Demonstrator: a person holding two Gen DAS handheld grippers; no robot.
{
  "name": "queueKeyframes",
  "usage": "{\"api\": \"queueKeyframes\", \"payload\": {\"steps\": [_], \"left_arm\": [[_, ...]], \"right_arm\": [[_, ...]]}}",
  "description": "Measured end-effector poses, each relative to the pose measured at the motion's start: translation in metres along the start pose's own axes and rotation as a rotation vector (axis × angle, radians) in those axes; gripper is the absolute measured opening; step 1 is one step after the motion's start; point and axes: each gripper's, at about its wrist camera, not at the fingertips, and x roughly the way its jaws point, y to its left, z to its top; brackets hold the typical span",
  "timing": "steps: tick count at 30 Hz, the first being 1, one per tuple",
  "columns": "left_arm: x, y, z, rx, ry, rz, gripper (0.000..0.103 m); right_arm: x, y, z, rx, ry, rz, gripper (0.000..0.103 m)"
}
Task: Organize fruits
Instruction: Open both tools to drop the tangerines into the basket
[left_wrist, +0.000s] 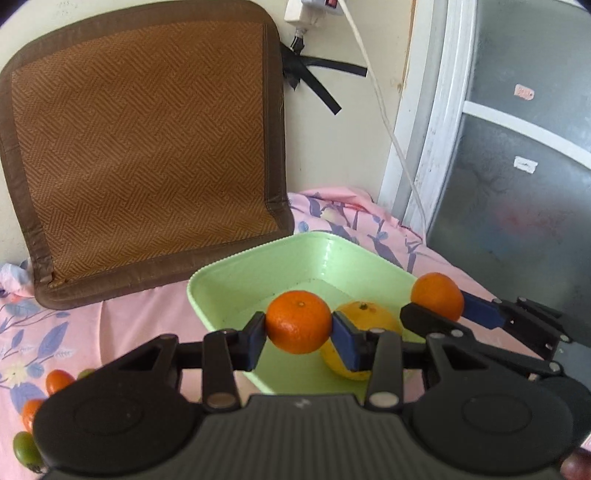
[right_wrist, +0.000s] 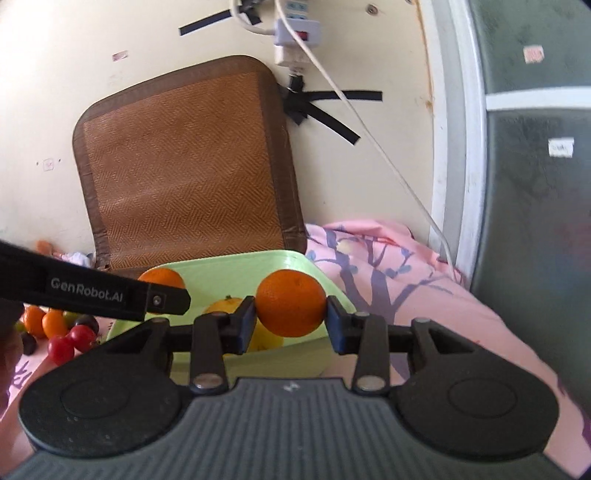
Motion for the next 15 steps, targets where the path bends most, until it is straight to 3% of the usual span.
{"api": "queueKeyframes", "payload": {"steps": [6, 8, 12, 15], "left_arm": [[0.008, -0.007, -0.007, 0.020, -0.009, 0.062, 0.051], [0.001, -0.002, -0.007, -0.013, -0.017, 0.052, 0.054], [-0.041, 0.012, -0.015, -0.056, -0.094, 0.057, 0.056], [-0.080, 0.038, -0.034, -0.086, -0.124, 0.102, 0.056]], "right_arm": [[0.002, 0.000, -0.004, 0.001, -0.037, 0.021, 0.048], [-0.003, -0.002, -0.006, 0.014, -0.068, 0.017, 0.050], [-0.018, -0.004, -0.008, 0.010, -0.157, -0.010, 0.050], [-0.026, -0.006, -0.009, 0.028, -0.187, -0.012, 0.049]]}}
